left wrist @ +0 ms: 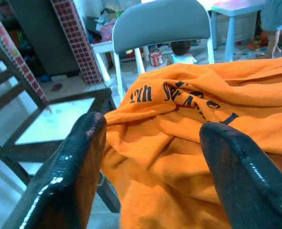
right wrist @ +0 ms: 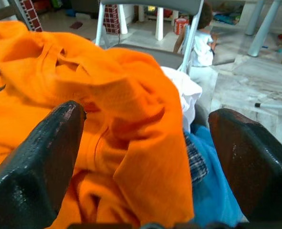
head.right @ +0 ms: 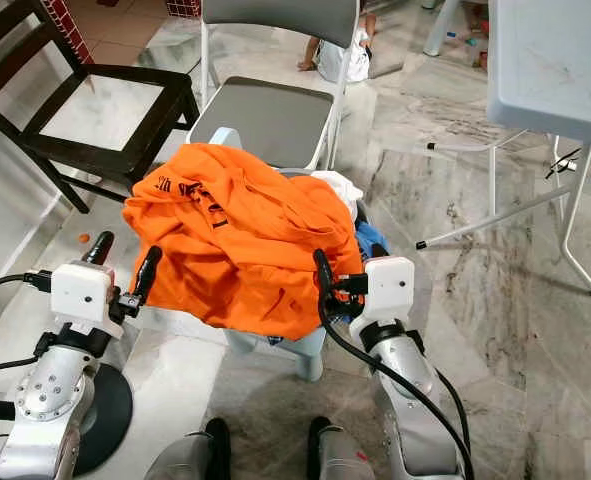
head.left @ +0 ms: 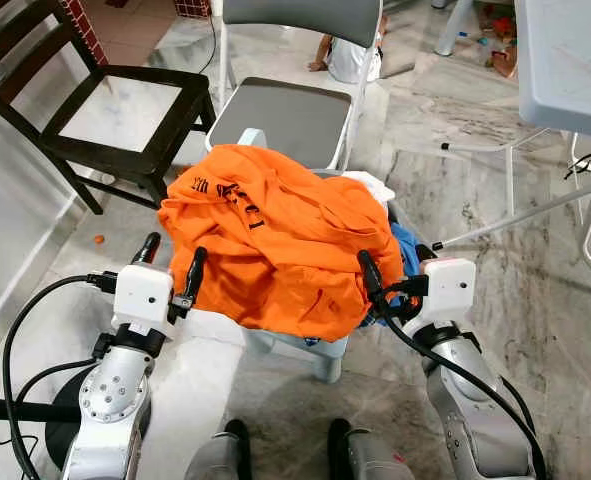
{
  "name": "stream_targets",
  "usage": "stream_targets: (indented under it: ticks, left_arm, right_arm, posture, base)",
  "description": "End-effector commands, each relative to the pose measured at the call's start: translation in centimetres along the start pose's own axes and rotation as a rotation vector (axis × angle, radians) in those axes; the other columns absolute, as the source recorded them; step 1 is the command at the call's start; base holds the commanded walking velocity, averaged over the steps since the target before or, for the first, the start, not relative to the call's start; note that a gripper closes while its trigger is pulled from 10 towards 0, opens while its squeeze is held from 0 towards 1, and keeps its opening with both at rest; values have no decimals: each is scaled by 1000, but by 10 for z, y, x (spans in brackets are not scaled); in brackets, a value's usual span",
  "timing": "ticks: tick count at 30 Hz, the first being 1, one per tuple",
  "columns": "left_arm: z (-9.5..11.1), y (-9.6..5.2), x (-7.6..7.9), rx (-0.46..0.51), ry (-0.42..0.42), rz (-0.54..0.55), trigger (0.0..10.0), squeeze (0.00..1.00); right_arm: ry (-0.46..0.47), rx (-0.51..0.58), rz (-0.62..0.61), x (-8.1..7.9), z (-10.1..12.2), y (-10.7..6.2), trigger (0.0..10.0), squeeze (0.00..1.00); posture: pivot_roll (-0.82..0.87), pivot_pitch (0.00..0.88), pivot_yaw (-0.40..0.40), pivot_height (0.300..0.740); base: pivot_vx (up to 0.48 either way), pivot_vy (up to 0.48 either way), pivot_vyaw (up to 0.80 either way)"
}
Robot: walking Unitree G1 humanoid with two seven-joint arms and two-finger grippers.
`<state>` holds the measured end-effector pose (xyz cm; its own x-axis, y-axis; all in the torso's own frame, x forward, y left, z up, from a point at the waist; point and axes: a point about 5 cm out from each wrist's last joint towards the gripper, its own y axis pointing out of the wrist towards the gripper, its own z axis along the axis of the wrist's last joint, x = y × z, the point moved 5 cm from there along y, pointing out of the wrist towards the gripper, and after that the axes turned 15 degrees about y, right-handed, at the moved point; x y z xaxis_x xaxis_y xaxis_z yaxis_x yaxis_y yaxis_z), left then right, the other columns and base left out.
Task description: Hang hanger
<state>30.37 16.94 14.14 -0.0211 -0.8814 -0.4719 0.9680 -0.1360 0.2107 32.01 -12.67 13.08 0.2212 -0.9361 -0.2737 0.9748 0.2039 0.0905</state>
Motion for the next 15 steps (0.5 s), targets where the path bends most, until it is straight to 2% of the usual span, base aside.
stream_targets:
  ticks: [1,4,5,11,13,15]
  left_arm:
    - [1,-3,10,-19,-22,-38,10000,1000]
    - [4,0,14,-13,-32,-61,10000,1000]
    - [7,3,16,-7,-45,-73,10000,0]
    - [16,12,18,11,-85,-65,10000,0]
    - [15,11,21,4,-94,-75,10000,0]
    - [14,10,21,-7,-90,-72,10000,0]
  right_arm:
    - [10,0,-31,8,1,-1,10000,0]
    - [9,-1,-41,11,1,-1,10000,0]
    - [8,-3,-44,12,1,-1,10000,0]
    - [1,-9,-30,13,1,1,10000,0]
    - [2,-10,-16,11,1,4,10000,0]
    - [-1,-10,6,7,2,8,10000,0]
  posture:
    - [39,274,-24,740]
    - [36,273,-27,740]
    - [33,269,-32,740]
    - [41,268,-44,740]
    - [47,267,-52,740]
    - [54,266,-55,740]
  base:
    - [0,0,0]
    - [0,0,-271]
    - [0,0,-800]
    - [0,0,-800]
    - [0,0,-488]
    - [0,0,0]
